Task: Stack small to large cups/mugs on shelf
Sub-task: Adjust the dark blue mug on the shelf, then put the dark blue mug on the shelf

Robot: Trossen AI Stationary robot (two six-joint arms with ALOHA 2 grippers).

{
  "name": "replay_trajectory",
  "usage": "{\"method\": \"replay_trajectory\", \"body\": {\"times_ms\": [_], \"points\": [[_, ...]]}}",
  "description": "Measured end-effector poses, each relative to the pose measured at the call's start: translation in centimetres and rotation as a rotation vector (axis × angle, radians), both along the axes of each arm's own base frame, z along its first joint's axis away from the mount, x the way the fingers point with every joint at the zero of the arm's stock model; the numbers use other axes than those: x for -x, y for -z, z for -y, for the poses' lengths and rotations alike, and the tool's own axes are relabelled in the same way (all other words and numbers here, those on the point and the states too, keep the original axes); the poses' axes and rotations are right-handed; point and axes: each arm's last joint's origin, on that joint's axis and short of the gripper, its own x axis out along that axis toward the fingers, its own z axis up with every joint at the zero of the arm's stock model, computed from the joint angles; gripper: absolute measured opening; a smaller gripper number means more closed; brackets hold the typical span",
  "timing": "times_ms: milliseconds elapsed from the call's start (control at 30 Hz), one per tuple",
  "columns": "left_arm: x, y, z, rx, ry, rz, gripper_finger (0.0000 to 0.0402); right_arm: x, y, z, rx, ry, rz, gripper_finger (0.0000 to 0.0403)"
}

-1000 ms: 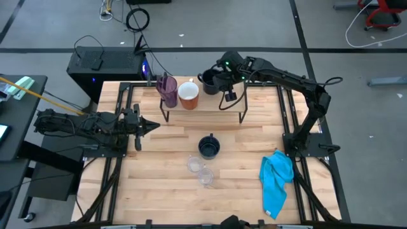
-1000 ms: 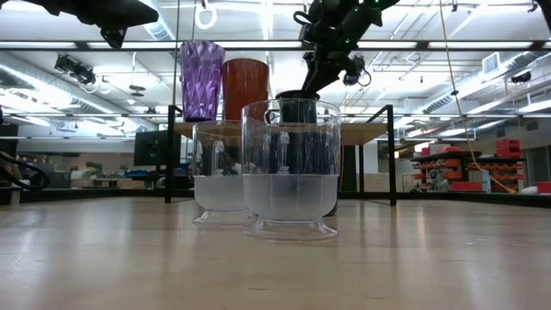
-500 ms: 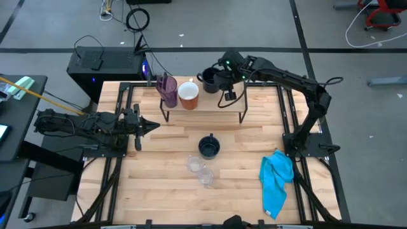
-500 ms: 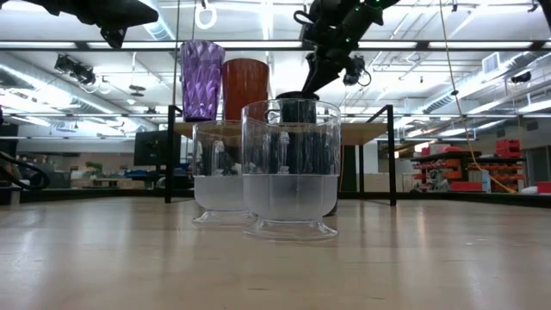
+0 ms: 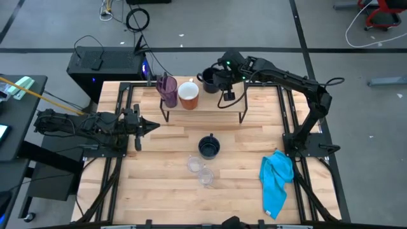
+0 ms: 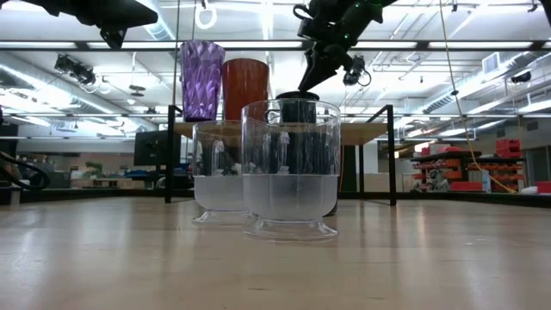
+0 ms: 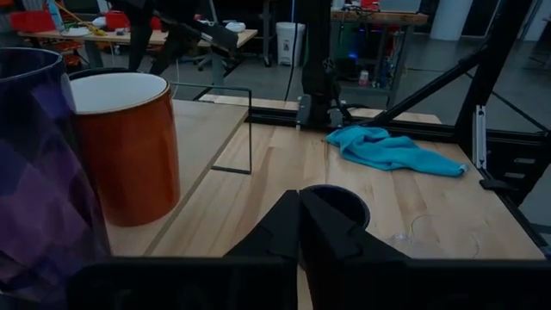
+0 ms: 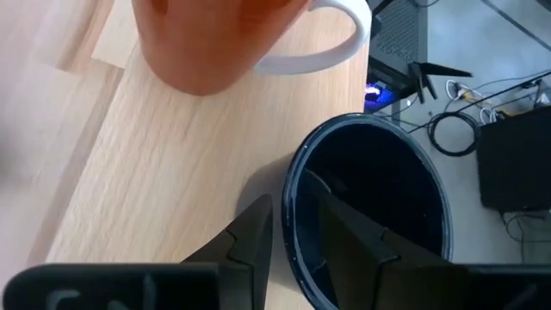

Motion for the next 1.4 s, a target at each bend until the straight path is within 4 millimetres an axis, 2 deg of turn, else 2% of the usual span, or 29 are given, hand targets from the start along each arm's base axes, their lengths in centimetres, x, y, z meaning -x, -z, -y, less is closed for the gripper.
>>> {"method": "replay_trajectory", "body": {"times_ms": [833,1267,1400], "points": [[0.0,0.1,0.0,0.0,0.0,-0.007,0.0019,0.5,0.0,0.9,0.014,0.01,-0.006,0.0105],[0.0,0.1,0.0,0.0,0.0,-0.007,0.0024,-0.2,0.0,-0.4,-0.019,-0.013,0.008,0.0105],[0.0,0.1,0.0,0.0,0.0,-0.007,0.0019,0.0,-0.9,-1.4,-0.045,0.008,0.04,0.0105]]}}
